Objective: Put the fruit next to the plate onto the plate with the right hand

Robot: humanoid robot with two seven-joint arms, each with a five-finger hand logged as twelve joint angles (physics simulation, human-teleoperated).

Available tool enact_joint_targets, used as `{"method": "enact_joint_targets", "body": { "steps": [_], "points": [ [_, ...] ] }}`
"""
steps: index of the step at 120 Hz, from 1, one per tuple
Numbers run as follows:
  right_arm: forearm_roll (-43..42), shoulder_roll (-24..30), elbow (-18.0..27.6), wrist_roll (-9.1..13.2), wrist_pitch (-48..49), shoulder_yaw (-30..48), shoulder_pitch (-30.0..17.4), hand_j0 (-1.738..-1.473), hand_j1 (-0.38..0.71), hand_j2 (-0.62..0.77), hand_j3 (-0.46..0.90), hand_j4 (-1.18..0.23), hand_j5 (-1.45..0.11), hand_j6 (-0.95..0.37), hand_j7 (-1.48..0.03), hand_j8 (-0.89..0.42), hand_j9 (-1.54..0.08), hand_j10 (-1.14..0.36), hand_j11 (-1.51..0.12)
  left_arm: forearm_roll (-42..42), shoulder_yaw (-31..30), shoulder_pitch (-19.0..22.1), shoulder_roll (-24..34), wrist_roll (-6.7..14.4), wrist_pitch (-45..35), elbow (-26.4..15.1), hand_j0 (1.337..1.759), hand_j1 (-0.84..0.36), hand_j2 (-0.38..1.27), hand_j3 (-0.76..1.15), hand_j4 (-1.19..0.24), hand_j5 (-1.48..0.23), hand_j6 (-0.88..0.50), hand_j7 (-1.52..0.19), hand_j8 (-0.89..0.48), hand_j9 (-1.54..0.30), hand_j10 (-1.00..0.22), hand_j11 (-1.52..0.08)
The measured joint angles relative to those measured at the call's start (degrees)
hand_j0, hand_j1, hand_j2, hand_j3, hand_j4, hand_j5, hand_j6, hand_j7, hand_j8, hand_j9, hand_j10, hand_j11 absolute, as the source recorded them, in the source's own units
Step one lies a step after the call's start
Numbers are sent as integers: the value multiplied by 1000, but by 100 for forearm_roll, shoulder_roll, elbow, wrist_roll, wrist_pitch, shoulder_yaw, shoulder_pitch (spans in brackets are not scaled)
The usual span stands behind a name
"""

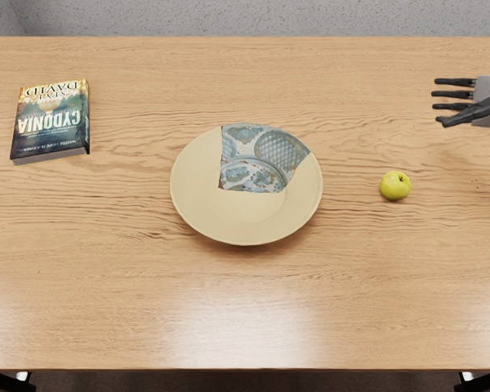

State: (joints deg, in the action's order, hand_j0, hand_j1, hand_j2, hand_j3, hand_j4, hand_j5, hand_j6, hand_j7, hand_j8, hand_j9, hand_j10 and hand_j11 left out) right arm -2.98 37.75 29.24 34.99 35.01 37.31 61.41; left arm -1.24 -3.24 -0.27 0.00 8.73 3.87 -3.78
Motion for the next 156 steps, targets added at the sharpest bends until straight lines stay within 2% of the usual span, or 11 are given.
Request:
{"method": "enact_joint_targets", "body": {
  "steps": [19, 32, 40, 44, 52, 60, 76, 92, 101, 126, 156],
  "points": [
    [-78, -5, 42, 0, 1, -97, 74, -1658, -348, 0, 0, 0, -1, 2, -1, -4, 25, 4, 29, 0, 0, -1, 0, 0, 0, 0, 1658, 337, 2, 0, -11, -13, -11, -13, -11, -13, -11, -13],
    [-1247, -332, 302, 1, 1, -1031, 669, -1658, -348, 0, 0, 0, 0, 3, -1, -1, 15, 3, 17, 0, 1, -3, 0, -1, 0, 0, 1658, 337, 2, 0, -11, -13, -11, -13, -11, -13, -11, -13],
    [-2039, -543, 841, 1, -15, -1471, 828, -1658, -349, 0, 0, 0, 0, 1, -1, -1, 11, 2, 12, 1, 0, -2, 0, 0, 0, 0, 1658, 337, 2, 0, -11, -13, -11, -13, -11, -13, -11, -13],
    [-2504, -587, 1315, 1, -274, -1685, 852, -1658, -348, 0, 0, -1, -1, 0, -2, -2, 8, 1, 10, 0, 0, 0, 0, 0, 0, 0, 1658, 337, 2, 0, -11, -13, -11, -13, -11, -13, -11, -13],
    [-3172, -390, 2470, 1, -1427, -2271, 871, -1658, -346, -1, 0, -4, -3, -3, -3, -4, 4, -2, 5, 0, -1, -1, 0, 0, 0, 0, 1658, 337, 2, 0, -11, -13, -11, -13, -11, -13, -11, -13],
    [-3592, -215, 3157, 1, -2612, -2824, 855, -1658, -345, -1, 0, -5, -4, -5, -4, -6, 1, -4, 1, 1, -1, -7, 0, 1, 0, 0, 1658, 337, 2, 0, -11, -13, -11, -13, -11, -13, -11, -13],
    [-3905, -110, 3726, 1, -3887, -3405, 706, -1658, -347, 0, 0, -5, -3, -5, -3, -5, 0, -3, 0, -1, 0, -6, 0, 1, 0, 0, 1658, 337, 2, 0, -11, -13, -11, -13, -11, -13, -11, -13],
    [-3990, -38, 4284, 1, -4387, -3571, 602, -1658, -334, -2, 0, -16, -18, -18, -17, -17, -16, -15, -16, 1, 0, 0, 0, 0, 0, 0, 1658, 337, 2, 0, -11, -13, -11, -13, -11, -13, -11, -13],
    [-3995, 184, 4672, 1, -4589, -3599, 579, -1658, -272, -12, 0, -69, -86, -70, -85, -69, -85, -68, -84, 1, 0, 1, 0, 0, 0, 0, 1658, 337, 2, 0, -11, -13, -11, -13, -11, -13, -11, -13],
    [-4053, 461, 4986, 1, -5265, -3632, 423, -1658, -144, -32, 0, -176, -224, -177, -224, -176, -224, -175, -223, 1, 0, -1, 0, 1, 0, 0, 1658, 337, 2, 0, -11, -13, -11, -13, -11, -13, -10, -13],
    [-4085, 53, 4903, 1, -5979, -3884, 290, -1658, -93, -40, 0, -218, -280, -220, -280, -219, -280, -218, -280, 1, 0, -2, 0, -2, 0, 0, 1658, 337, 2, 0, -11, -13, -11, -13, -11, -13, -10, -13]
  ]
}}
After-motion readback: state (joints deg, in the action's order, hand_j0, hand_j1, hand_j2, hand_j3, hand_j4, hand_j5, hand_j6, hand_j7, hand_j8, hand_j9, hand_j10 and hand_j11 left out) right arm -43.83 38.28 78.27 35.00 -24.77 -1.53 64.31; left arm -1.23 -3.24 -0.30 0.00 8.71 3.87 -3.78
